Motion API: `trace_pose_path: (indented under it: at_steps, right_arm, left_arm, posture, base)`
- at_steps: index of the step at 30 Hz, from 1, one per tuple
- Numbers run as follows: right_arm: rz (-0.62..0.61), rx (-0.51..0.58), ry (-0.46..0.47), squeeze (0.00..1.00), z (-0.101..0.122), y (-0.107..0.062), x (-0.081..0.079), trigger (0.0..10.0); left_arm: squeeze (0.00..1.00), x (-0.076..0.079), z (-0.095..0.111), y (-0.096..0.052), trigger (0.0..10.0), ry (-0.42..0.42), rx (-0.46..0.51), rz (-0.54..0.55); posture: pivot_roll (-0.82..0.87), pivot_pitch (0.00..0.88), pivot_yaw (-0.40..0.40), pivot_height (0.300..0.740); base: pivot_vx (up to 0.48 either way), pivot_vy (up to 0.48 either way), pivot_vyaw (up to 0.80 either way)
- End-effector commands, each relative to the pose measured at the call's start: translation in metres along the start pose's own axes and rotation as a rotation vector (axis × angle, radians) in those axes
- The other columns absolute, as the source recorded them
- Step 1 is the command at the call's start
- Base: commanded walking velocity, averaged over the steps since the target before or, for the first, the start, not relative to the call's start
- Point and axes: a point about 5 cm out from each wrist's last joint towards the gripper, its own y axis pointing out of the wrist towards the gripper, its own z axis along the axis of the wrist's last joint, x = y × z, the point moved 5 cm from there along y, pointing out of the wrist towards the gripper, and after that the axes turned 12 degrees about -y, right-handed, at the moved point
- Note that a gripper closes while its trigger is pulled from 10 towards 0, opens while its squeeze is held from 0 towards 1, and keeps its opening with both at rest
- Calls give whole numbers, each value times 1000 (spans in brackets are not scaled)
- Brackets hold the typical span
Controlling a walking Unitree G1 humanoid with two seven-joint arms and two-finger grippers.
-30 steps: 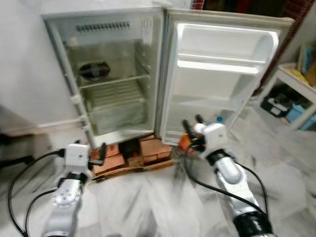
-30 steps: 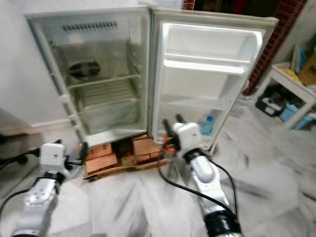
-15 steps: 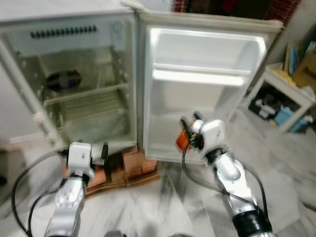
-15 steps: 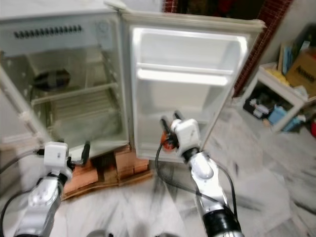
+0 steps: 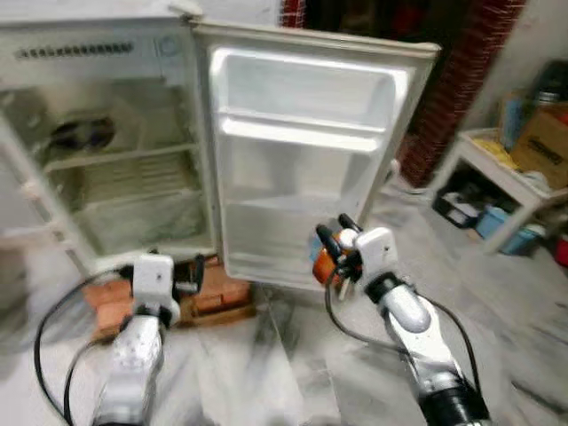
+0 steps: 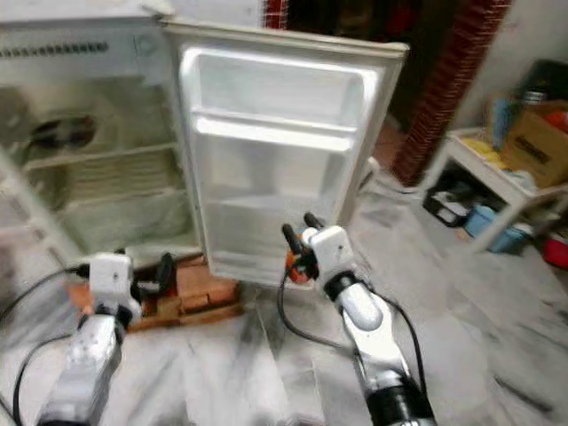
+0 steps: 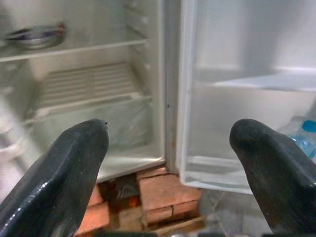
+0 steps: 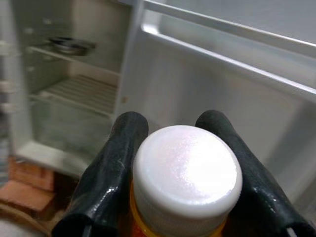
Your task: Restocking fridge
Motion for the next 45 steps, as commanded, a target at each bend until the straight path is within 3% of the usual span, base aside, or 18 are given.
trace_pose_path:
  at_steps: [1, 8, 13, 21, 32, 45]
  right_arm:
    - [-21, 60, -22, 0, 15, 6, 7, 10000]
    - [-42, 69, -32, 0, 17, 7, 13, 10000]
    - [-151, 37, -18, 0, 10, -3, 26, 10000]
    - [-153, 20, -21, 0, 4, -10, 19, 10000]
    - [-179, 12, -51, 0, 4, -10, 27, 10000]
    - [-177, 4, -52, 0, 2, -10, 25, 10000]
  left_arm:
    - [0, -5, 2, 0, 10000, -4, 7, 12]
    - [0, -6, 6, 1, 10000, 17, 19, 21]
    - [0, -6, 0, -13, 10000, 24, 8, -6]
    - [0, -9, 3, -13, 10000, 17, 9, 0]
    - [0, -5, 2, -12, 10000, 14, 7, -15]
    - [0, -5, 1, -10, 10000, 9, -3, -13]
  posture:
    - [14, 0, -54, 740]
    - [20, 0, -46, 740]
    - [22, 0, -42, 740]
    - [26, 0, -41, 740]
    - [21, 0, -42, 740]
    - [20, 0, -40, 740]
  base:
    - [0, 0, 800]
    - [0, 0, 800]
    - [0, 0, 567]
    - [98, 0, 0]
    - [357, 0, 0]
    - [361, 0, 0]
